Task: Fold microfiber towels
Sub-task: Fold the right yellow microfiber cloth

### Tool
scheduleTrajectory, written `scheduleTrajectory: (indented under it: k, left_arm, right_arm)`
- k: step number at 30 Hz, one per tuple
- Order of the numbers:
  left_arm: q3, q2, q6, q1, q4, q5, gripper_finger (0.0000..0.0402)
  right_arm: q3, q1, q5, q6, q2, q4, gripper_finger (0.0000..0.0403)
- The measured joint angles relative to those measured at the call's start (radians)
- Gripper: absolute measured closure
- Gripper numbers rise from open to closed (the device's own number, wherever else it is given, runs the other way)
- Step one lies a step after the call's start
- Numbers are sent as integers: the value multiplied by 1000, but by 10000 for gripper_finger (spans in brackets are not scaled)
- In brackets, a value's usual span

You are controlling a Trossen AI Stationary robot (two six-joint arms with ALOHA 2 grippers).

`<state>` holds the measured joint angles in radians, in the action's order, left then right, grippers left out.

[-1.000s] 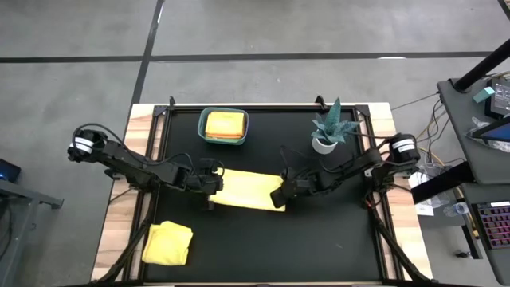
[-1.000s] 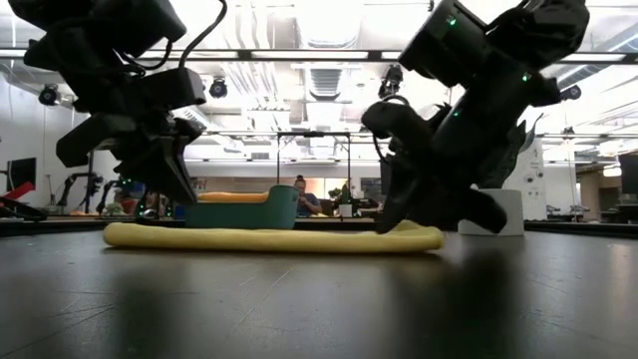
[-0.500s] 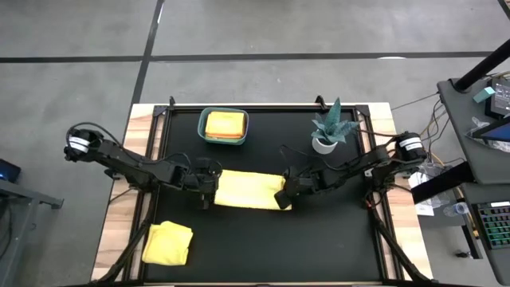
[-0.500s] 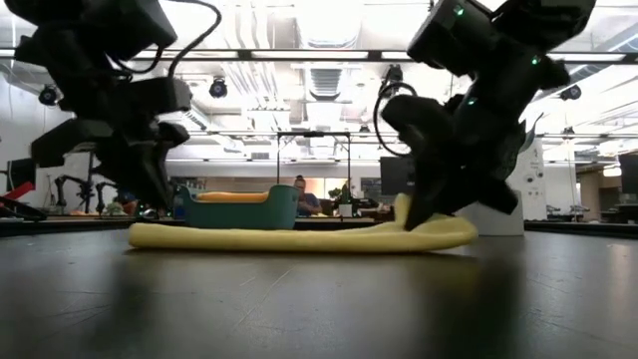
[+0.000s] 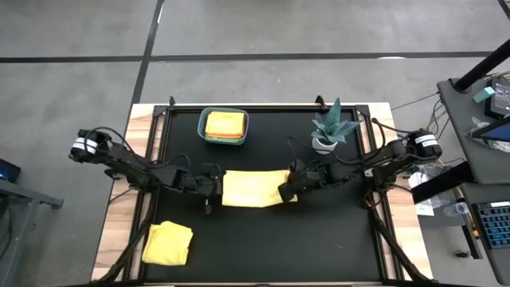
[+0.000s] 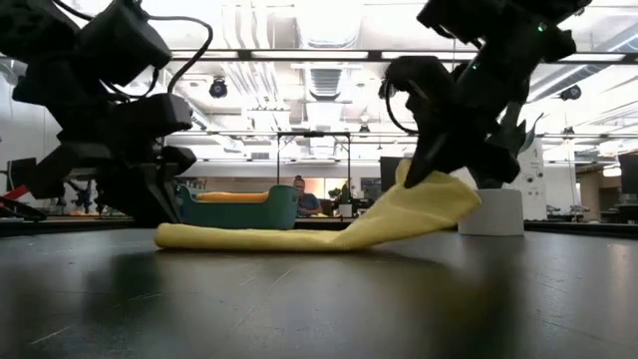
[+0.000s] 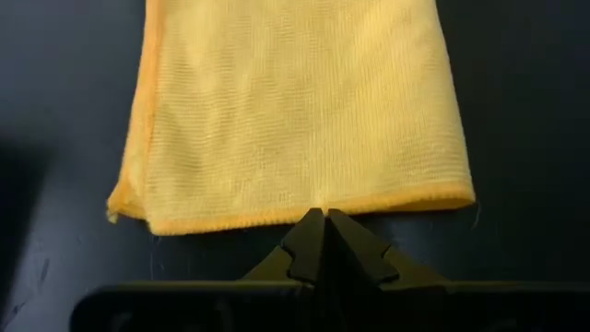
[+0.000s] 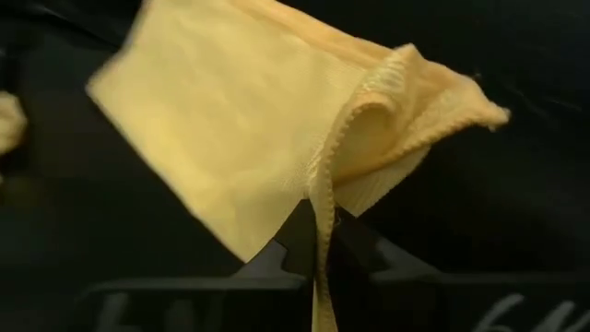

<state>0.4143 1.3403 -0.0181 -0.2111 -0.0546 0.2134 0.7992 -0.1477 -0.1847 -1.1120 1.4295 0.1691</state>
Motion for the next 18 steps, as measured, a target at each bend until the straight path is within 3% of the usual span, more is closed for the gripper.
scheduleTrajectory:
  k: [5, 18]
  left_arm:
    - [-1, 50, 2, 0, -47, 0, 398]
    - [-2, 68, 5, 2, -76, 1, 398]
  right_arm:
    - [68, 0, 0, 32, 34, -34, 394]
    - [388, 24, 9, 182, 295, 9, 394]
